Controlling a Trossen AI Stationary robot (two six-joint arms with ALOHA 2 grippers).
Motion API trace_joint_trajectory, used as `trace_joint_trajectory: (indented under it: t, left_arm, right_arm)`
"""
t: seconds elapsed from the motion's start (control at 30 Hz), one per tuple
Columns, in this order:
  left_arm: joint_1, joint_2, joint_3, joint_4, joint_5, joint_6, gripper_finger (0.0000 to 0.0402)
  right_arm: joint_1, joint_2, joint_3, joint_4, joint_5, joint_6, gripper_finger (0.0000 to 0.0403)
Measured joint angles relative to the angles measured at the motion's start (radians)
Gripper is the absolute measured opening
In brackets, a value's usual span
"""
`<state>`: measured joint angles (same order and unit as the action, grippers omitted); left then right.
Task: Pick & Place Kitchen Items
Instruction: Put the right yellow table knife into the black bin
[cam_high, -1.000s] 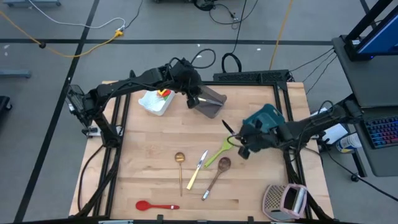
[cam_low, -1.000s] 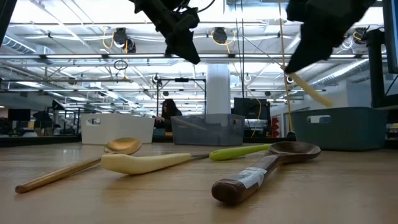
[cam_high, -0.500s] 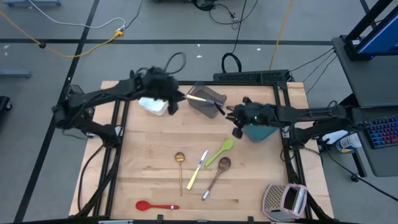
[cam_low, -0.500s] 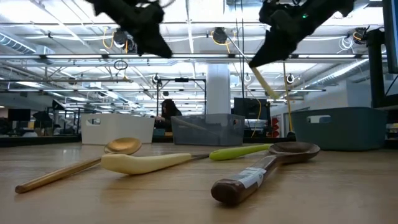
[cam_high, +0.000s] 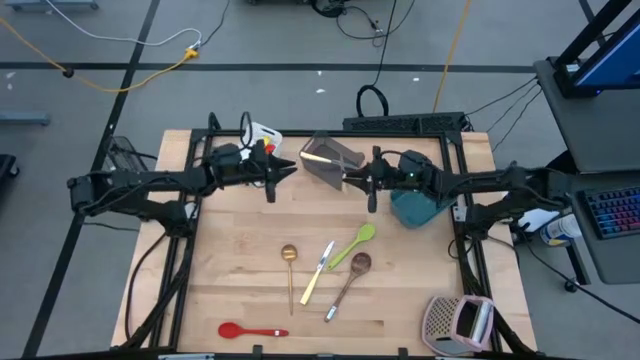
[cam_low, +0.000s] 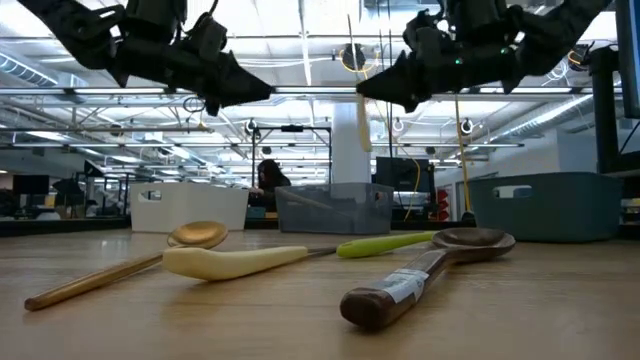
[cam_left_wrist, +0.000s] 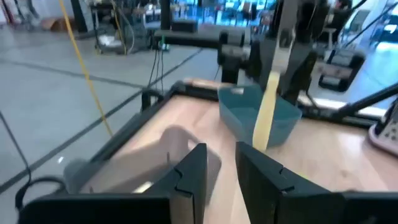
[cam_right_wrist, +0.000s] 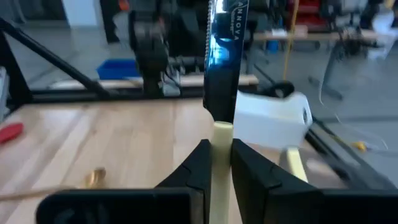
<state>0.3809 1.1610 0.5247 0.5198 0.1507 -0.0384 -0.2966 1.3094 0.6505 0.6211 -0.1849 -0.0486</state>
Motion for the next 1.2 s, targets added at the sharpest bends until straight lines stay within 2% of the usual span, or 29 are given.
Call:
trace_joint_trajectory:
  t: [0.1,0.23,0.4,0.63,0.73,1.0,1.1,1.2]
  left_arm:
    - [-0.003,0.002,-0.003,0.007,-0.002,-0.016,0.0086]
    - [-0.022,0.049,-0.003,0.067,0.071,-0.015,0.0086]
    - [-0.047,0.145,0.006,0.200,0.075,0.000,0.0086]
    - [-0.078,0.279,0.097,0.243,0.098,0.119,0.0092]
    - [-0.095,0.340,0.164,0.239,0.116,0.143,0.0117]
    - [-0.095,0.450,0.312,0.129,0.126,0.138,0.0220]
    - [-0.101,0.474,0.332,0.117,0.147,0.133,0.0238]
    - [-0.107,0.483,0.336,0.116,0.148,0.141,0.0236]
  right_arm:
    - [-0.004,0.047,-0.005,0.106,-0.008,-0.017,0.0035]
    - [-0.004,0.098,-0.005,0.222,-0.010,-0.033,0.0038]
    - [-0.004,0.147,-0.005,0.332,-0.089,-0.025,0.0037]
    - [-0.005,0.153,-0.005,0.362,-0.108,-0.019,0.0038]
    - [-0.005,0.153,-0.005,0.363,-0.108,-0.018,0.0039]
    - [-0.005,0.153,-0.004,0.363,-0.108,-0.018,0.0040]
    - [-0.005,0.153,-0.004,0.362,-0.108,-0.020,0.0040]
    - [-0.005,0.153,-0.003,0.363,-0.107,-0.025,0.0039]
